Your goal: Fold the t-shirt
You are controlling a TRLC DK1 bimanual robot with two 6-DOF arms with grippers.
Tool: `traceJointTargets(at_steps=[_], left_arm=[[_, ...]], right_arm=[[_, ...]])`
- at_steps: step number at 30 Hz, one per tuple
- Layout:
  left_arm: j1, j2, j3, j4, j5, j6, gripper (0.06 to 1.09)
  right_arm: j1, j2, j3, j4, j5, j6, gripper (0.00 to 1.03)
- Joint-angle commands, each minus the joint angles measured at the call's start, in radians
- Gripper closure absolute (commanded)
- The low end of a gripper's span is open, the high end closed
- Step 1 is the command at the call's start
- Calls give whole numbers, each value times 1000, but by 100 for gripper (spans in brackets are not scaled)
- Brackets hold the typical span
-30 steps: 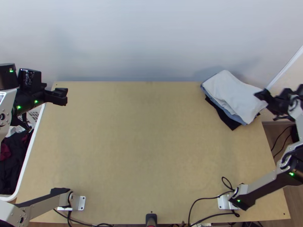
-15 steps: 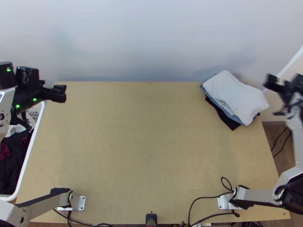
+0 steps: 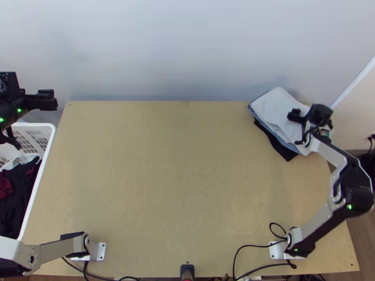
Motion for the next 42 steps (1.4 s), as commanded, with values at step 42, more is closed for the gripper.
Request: traceJointTargets(at_steps=[42], left_arm=[[123,-31,94,24,-112,-79,10]], right_arm=[[67,-138,60,22,44,70,4]])
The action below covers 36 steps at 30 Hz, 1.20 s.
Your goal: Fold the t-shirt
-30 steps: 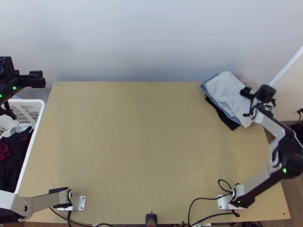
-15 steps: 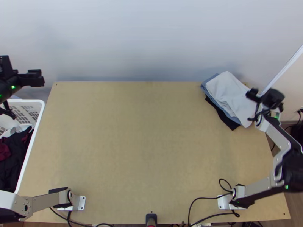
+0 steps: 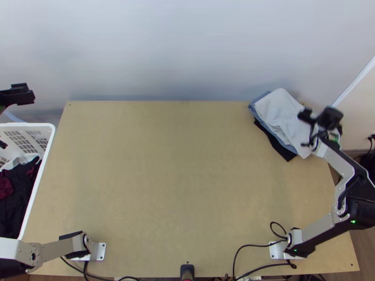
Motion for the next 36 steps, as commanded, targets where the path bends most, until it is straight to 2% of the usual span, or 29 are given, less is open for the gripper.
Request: traceJointTargets(at_steps=[1,5,7,11,15,22,27,31,34,36], left_arm=[[20,-33,32,16,-4,-28,10],[57,-53,36,46,-6,-31,10],[86,-63,38,74,-6,-30,10],[137,-76,50,105,-18,-30,10],[160,-94,55,106,-36,-30,9],[178,-163,33,106,-36,-69,10],[189,-254,-40,134,-36,-137,10],[177,-433,-283,372,-19,-138,10],[172,-599,-519,622,-19,-154,10],[172,-694,-637,706,-19,-161,10]], right_arm=[[69,41,91,27,7,-47,4],[121,181,148,125,7,-166,4],[132,259,186,129,9,-216,4],[134,396,263,131,9,-271,4],[128,413,321,117,9,-270,4],[143,49,307,89,7,-228,4],[146,-252,267,106,6,-139,4],[125,-460,243,126,-5,-43,4],[111,-658,165,131,-75,-32,4],[112,-788,106,131,-128,-34,4]])
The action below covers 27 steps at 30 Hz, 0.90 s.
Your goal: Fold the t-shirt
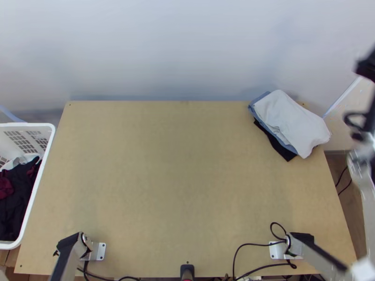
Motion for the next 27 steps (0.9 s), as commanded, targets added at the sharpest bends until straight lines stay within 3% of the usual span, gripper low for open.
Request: traceJointTargets(at_steps=[1,7,11,14,15,17,20,24,27], left_arm=[[-5,-160,-188,115,3,-26,9],[6,-464,-557,338,2,0,10],[18,-680,-791,316,3,-5,10],[18,-754,-883,212,8,-25,10],[21,-751,-887,174,5,-43,10],[23,-754,-947,140,6,-44,10],[21,-754,-1034,48,8,-126,10],[18,-754,-1188,68,6,-129,10],[-2,-754,-1303,151,8,-58,10]], right_arm=[[-5,-199,-119,3,-64,27,4],[1,-586,-468,0,-110,4,4],[7,-857,-761,-6,-110,-71,4],[15,-1063,-976,0,-114,-113,4],[18,-1064,-1005,21,-119,-136,4],[7,-1061,-1021,-55,-85,-99,4],[15,-1061,-1120,-51,-85,-68,4],[68,-1061,-1292,-31,-85,-54,4],[81,-1055,-1318,-204,-84,33,4]])
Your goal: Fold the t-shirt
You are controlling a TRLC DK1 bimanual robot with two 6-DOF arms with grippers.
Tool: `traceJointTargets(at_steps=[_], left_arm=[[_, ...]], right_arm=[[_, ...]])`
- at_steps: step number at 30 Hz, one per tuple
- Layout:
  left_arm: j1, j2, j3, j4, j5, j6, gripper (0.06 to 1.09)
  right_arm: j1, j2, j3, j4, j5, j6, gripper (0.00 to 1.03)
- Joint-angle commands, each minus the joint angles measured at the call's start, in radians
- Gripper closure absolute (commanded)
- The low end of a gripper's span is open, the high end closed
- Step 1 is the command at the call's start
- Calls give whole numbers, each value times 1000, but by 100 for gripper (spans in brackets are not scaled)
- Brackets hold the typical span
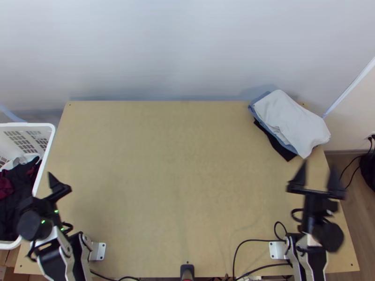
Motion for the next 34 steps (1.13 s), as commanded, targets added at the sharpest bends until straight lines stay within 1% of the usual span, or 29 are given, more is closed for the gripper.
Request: traceJointTargets(at_steps=[1,2,4,6,8,34], left_arm=[[-36,-7,-114,87,18,57,10],[-60,-10,-137,97,18,97,10],[-99,-9,-165,87,18,136,10],[-112,-6,-180,79,18,166,10],[-112,-6,-180,77,20,164,10],[-112,-7,-180,77,20,164,10]], right_arm=[[7,-3,-25,-135,7,127,4],[7,-5,-25,-193,7,178,4],[3,-3,-20,-325,8,215,4],[3,-2,-20,-324,7,202,4],[-2,0,-20,-324,7,156,4],[0,-2,-20,-322,7,155,4]])
